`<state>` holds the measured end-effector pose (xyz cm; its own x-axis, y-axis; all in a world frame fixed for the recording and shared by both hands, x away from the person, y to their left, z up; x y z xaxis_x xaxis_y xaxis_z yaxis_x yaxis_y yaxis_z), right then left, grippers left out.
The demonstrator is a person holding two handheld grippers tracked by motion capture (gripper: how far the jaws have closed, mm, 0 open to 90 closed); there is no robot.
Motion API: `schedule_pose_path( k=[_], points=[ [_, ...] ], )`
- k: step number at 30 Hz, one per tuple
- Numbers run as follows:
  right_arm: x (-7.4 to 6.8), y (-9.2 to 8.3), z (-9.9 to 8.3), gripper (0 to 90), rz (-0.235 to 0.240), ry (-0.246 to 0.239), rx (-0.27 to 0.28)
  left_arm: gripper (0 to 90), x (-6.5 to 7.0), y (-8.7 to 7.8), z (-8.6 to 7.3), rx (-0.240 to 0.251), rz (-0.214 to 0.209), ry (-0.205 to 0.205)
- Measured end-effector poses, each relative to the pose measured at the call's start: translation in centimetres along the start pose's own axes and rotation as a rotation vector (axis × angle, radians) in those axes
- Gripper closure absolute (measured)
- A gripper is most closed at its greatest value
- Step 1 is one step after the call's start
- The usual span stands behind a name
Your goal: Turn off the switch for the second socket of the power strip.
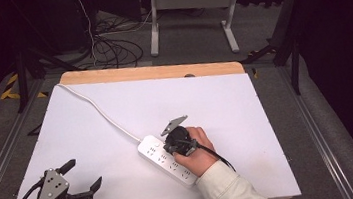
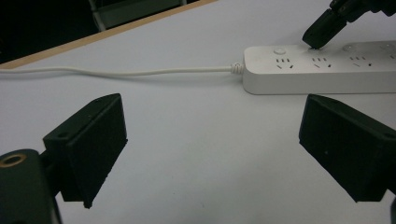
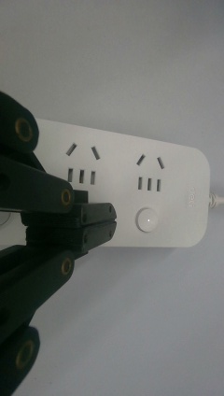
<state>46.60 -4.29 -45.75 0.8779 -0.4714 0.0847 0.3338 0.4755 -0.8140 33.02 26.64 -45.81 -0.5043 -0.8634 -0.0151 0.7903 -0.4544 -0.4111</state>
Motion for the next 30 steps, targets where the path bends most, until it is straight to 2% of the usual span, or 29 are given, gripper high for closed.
schedule_pose_path(
  k=[3,8,14,21,25,30],
  points=[
    [-0.07,0.06,-0.13,90.0,-0.006,-0.012,0.001,8.6,0.00,0.00,0.00,0.000,0.001,-0.001],
    [-0.09,0.20,-0.29,90.0,-0.003,-0.002,0.013,8.6,0.04,0.04,-0.02,-0.001,0.001,-0.007],
    [-0.09,0.21,-0.44,90.0,-0.004,-0.018,0.016,8.6,0.05,0.02,-0.03,-0.002,0.001,-0.008],
    [-0.20,0.22,-0.43,90.0,-0.007,-0.012,0.016,8.6,0.05,0.03,-0.03,-0.001,0.003,-0.009],
    [-0.36,0.21,-0.42,90.0,-0.022,-0.022,0.011,8.6,0.06,0.04,-0.03,-0.003,0.003,-0.003],
    [-0.37,0.16,-0.47,90.0,-0.015,-0.008,0.006,8.6,0.07,0.03,-0.03,-0.003,0.005,-0.002]
  ],
)
Point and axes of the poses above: each handheld gripper's, and its own axes: y roughly forward along the jaws, z roughly out of its top, x roughly to its right, the point moved 2 cm from there along y, roughly forward along the jaws, and after that the axes turned 6 degrees about -y, right-handed, at the moved point
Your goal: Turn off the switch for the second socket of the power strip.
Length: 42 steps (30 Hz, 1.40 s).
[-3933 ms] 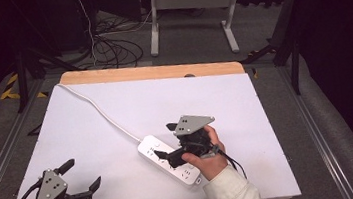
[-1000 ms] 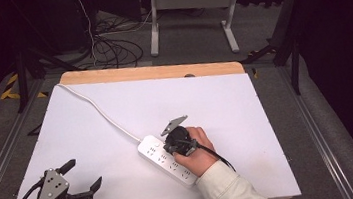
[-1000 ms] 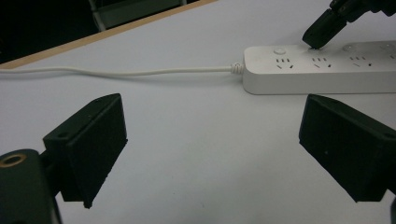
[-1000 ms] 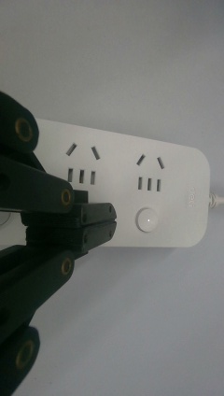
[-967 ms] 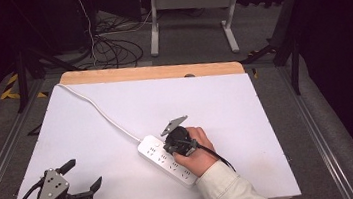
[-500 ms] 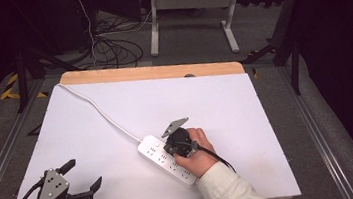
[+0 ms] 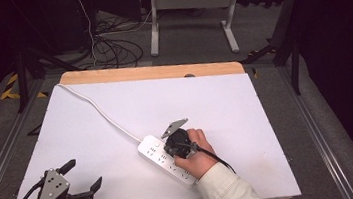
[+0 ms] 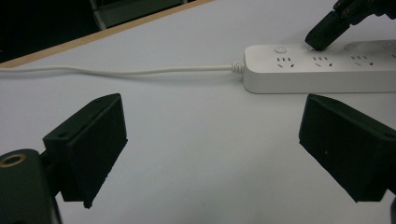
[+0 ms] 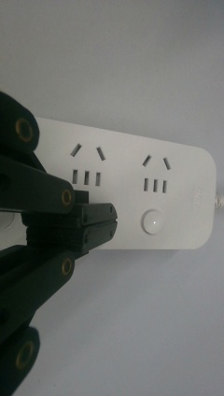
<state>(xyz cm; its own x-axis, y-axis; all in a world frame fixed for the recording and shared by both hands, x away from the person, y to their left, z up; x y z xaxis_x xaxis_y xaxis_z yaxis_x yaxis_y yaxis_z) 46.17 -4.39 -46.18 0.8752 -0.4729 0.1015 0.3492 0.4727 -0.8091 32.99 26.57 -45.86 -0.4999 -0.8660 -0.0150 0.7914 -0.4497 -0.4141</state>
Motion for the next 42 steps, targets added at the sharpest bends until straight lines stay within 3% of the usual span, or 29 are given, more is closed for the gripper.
schedule_pose_path(
  k=[21,24,32,42],
  points=[
    [0.14,-0.01,0.00,90.0,0.021,-0.015,-0.014,8.6,0.06,0.11,-0.01,-0.003,0.002,0.005],
    [0.07,0.41,0.20,90.0,0.026,-0.015,0.014,8.6,0.08,0.09,0.00,-0.003,0.001,0.005],
    [-0.19,0.43,0.28,90.0,0.004,-0.020,0.017,8.6,-0.07,0.00,-0.03,0.000,-0.003,-0.004],
    [-0.54,-0.45,0.35,87.2,0.005,-0.023,0.114,8.6,-0.03,0.02,0.01,0.002,0.000,-0.007]
  ],
)
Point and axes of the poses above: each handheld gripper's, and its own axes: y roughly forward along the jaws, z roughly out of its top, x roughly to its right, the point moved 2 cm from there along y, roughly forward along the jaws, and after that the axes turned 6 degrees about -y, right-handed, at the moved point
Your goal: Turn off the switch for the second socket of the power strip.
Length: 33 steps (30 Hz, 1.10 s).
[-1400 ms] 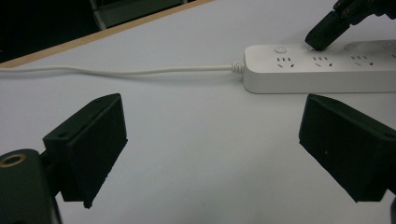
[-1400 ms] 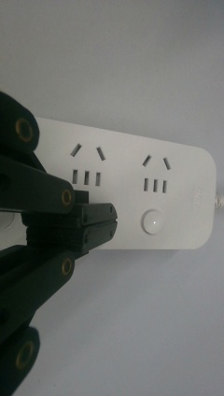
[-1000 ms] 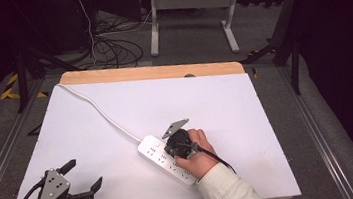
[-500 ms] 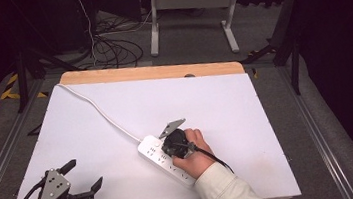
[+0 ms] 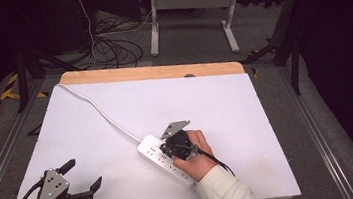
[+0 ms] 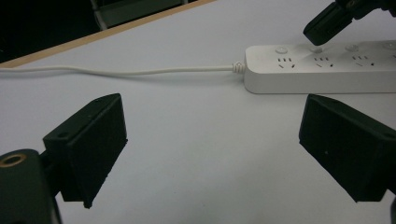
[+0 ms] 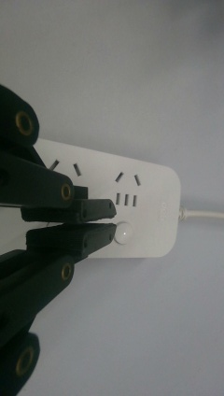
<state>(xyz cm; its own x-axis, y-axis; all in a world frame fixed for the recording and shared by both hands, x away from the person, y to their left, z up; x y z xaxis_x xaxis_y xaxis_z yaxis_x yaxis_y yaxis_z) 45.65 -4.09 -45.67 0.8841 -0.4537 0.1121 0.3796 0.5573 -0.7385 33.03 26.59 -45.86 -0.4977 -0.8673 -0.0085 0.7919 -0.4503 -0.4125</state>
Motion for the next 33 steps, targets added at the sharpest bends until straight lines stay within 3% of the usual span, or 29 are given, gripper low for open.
schedule_pose_path(
  k=[17,27,30,33],
  points=[
    [-0.1,-2.6,0.9,72.5,0.001,-0.015,0.106,8.6,0.0,0.0,0.0,0.000,-0.001,-0.002],
    [-0.2,-3.2,1.2,65.8,-0.003,-0.019,0.122,8.6,0.0,0.0,0.0,0.001,0.000,0.002],
    [-0.2,-3.4,1.2,60.5,-0.008,-0.019,0.131,8.5,0.0,0.0,0.0,0.001,-0.001,0.000],
    [-0.1,-3.6,1.2,49.1,-0.033,-0.009,0.139,8.5,0.0,0.0,0.0,0.002,0.000,0.000]
  ],
)
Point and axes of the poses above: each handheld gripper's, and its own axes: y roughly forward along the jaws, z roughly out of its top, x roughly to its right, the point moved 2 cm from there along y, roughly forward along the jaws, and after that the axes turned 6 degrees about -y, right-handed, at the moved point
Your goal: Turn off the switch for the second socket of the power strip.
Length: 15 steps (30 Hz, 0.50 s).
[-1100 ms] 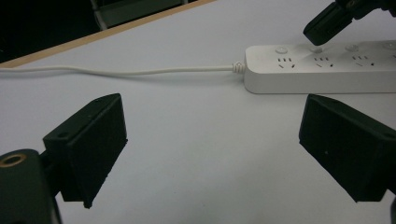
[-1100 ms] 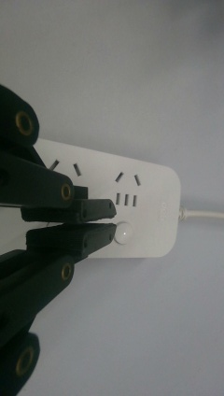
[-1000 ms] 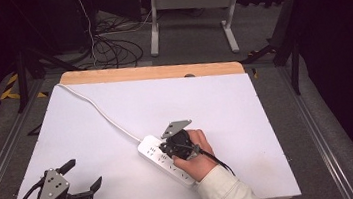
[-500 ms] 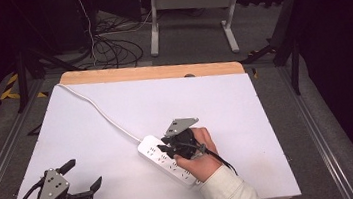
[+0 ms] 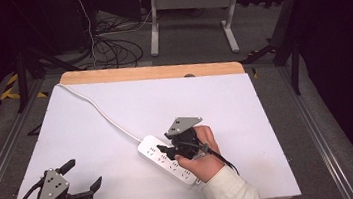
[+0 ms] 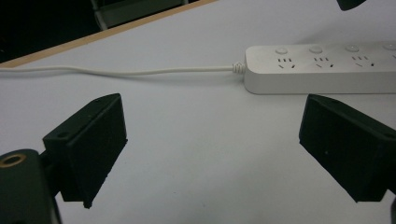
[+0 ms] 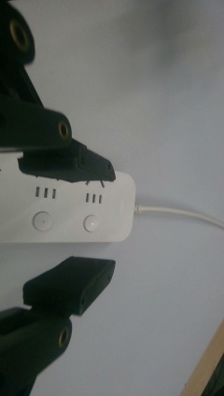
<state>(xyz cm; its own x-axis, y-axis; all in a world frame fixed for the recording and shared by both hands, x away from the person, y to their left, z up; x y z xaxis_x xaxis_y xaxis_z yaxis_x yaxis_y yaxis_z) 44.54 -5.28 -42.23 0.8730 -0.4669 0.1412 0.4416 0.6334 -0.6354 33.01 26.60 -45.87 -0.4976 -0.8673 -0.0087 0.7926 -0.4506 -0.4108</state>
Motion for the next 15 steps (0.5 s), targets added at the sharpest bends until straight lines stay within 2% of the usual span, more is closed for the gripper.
schedule_pose_path(
  k=[4,8,15],
  points=[
    [0.3,-0.5,0.0,37.1,-0.026,0.003,0.033,8.5,0.0,0.0,0.0,-0.001,0.000,0.001],
    [0.5,-1.4,0.1,29.1,-0.033,0.006,0.075,8.5,0.0,-0.1,0.0,-0.001,0.002,0.006],
    [1.3,-3.2,-0.6,18.0,0.008,0.016,0.134,8.5,0.0,-0.1,0.0,0.003,-0.001,-0.002]
  ],
)
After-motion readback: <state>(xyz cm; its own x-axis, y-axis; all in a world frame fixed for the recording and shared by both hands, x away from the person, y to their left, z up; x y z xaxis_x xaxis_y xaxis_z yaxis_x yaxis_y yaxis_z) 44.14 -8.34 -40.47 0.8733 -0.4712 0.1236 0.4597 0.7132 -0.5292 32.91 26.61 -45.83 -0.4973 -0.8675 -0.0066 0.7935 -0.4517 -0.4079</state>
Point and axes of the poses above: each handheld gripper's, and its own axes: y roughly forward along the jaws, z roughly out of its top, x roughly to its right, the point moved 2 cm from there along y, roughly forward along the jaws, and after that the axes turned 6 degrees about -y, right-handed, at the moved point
